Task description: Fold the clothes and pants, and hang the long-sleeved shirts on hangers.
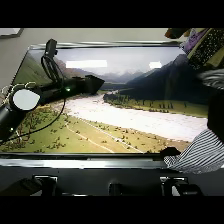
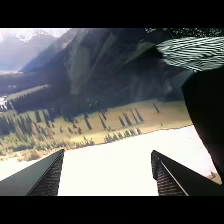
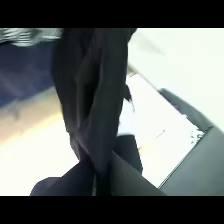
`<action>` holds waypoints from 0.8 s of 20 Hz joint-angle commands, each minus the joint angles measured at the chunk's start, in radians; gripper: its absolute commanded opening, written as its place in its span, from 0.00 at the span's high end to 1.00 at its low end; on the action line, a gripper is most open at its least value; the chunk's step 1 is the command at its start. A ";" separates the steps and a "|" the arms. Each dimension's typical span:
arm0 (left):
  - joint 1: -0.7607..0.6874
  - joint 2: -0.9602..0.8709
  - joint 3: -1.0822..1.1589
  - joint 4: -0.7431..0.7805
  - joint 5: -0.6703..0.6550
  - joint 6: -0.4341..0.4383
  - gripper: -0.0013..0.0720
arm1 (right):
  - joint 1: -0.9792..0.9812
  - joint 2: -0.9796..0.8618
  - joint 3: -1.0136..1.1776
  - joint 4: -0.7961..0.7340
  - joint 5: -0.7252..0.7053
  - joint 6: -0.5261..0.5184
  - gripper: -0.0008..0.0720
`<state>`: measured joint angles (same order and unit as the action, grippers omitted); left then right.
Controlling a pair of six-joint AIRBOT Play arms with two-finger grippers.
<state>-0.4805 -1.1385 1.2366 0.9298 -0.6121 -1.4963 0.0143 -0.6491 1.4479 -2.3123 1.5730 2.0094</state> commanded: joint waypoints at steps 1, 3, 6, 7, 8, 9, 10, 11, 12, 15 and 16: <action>-0.008 0.001 0.001 0.001 0.000 0.000 0.17 | -0.013 -0.179 0.115 -0.169 -0.057 0.085 0.95; -0.007 0.001 0.001 0.001 -0.001 0.000 0.17 | -0.119 -0.293 0.234 -0.137 -0.122 0.085 0.95; -0.007 0.001 0.001 0.001 -0.001 0.000 0.17 | -0.309 -0.410 0.394 -0.047 -0.226 0.072 0.95; -0.006 0.001 0.001 0.002 -0.001 0.004 0.17 | -0.363 -0.435 0.437 -0.025 -0.251 0.071 0.95; -0.005 0.001 0.001 0.002 -0.001 0.005 0.17 | -0.407 -0.449 0.467 -0.013 -0.276 0.071 0.95; -0.005 0.001 0.000 0.005 0.000 0.004 0.17 | -0.443 -0.452 0.485 -0.007 -0.315 0.075 0.95; -0.005 0.000 0.000 0.005 -0.001 0.004 0.17 | -0.472 -0.452 0.495 -0.008 -0.353 0.083 0.95; -0.005 0.000 0.000 0.005 0.000 0.004 0.17 | -0.496 -0.452 0.510 -0.008 -0.392 0.084 0.95; -0.005 -0.001 0.000 0.005 0.000 0.004 0.17 | -0.518 -0.452 0.523 -0.010 -0.423 0.098 0.95; -0.005 -0.003 0.000 0.005 0.000 0.004 0.17 | -0.553 -0.452 0.562 -0.014 -0.496 0.124 0.95; -0.005 -0.004 0.000 0.005 0.000 0.004 0.17 | -0.553 -0.452 0.565 -0.020 -0.522 0.126 0.95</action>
<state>-0.4866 -1.1408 1.2366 0.9340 -0.6128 -1.4929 -0.5037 -1.0946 1.9804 -2.3344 1.1446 2.1166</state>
